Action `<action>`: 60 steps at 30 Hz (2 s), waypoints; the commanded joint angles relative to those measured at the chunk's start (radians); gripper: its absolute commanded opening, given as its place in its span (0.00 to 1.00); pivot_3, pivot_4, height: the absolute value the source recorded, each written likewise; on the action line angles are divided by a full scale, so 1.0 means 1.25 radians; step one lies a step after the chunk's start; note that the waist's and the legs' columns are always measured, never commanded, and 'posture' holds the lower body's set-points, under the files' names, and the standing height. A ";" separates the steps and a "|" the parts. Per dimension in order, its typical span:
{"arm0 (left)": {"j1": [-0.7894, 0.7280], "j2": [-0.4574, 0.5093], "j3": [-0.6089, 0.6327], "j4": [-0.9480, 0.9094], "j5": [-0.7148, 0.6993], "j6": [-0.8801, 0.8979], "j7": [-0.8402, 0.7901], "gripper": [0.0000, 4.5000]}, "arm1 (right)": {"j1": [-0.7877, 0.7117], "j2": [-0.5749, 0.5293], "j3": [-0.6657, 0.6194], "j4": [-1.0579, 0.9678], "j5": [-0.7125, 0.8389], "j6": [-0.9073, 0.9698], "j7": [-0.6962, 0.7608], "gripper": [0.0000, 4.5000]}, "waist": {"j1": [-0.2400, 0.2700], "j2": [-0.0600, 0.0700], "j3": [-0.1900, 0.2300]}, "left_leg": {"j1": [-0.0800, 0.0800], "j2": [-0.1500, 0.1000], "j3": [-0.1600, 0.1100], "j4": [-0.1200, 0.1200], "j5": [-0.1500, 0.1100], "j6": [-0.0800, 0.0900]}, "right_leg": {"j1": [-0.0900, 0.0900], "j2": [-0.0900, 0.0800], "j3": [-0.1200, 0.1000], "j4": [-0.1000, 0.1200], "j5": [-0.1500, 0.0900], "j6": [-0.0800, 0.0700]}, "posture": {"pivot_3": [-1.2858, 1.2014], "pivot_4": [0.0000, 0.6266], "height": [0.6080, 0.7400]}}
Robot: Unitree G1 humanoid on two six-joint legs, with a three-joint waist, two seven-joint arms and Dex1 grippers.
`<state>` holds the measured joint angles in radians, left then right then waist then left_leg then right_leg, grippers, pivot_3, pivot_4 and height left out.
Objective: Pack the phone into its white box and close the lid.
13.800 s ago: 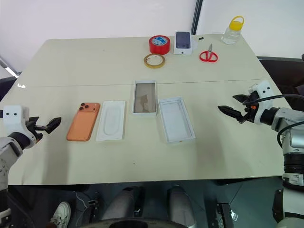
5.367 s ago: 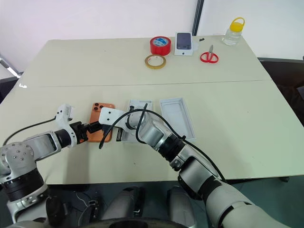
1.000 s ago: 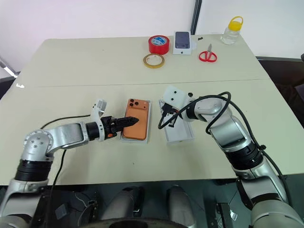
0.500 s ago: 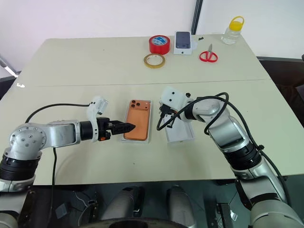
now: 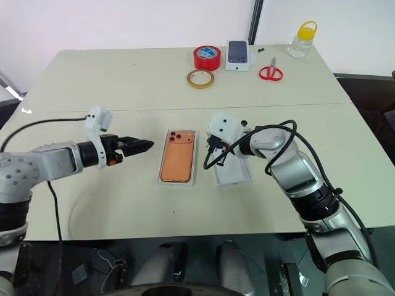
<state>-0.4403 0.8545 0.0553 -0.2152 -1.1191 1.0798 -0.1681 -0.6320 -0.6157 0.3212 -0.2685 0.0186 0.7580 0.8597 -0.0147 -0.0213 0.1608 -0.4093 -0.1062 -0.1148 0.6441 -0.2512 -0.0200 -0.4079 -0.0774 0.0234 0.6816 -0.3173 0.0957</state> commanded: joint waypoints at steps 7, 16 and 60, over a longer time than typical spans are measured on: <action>-0.087 -0.002 -0.230 0.081 0.379 -0.180 -0.278 0.01 | -0.047 0.018 0.105 0.026 -0.058 0.011 -0.010 0.00 | 0.003 0.000 0.001 | 0.000 0.000 0.000 0.000 0.000 0.000 | 0.000 0.000 0.000 0.000 0.000 0.000 | 0.52 0.24 1.00; -0.210 -0.098 -0.372 0.184 0.556 -0.240 -0.486 0.01 | -0.082 0.056 0.199 0.092 -0.135 -0.024 -0.013 0.00 | 0.000 0.000 0.001 | 0.000 0.000 0.000 0.000 0.000 0.000 | 0.000 0.000 -0.001 0.000 0.000 0.000 | 0.52 0.24 1.00; -0.243 -0.466 -0.418 0.183 0.692 -0.109 -0.579 0.01 | 0.186 -0.221 0.014 -0.158 -0.145 0.043 0.109 0.00 | 0.022 0.000 0.001 | -0.001 -0.001 -0.001 0.003 -0.001 0.002 | 0.002 -0.001 -0.002 0.000 -0.001 0.002 | 0.52 0.24 1.00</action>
<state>-0.7488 0.2944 -0.4723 0.0570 -0.2281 0.9516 -0.8837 -0.4018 -0.8915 0.3416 -0.4143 -0.1908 0.8284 0.9813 0.0125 -0.0213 0.1618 -0.4107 -0.1078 -0.1160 0.6480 -0.2524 -0.0175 -0.4055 -0.0789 0.0208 0.6810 -0.3181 0.0977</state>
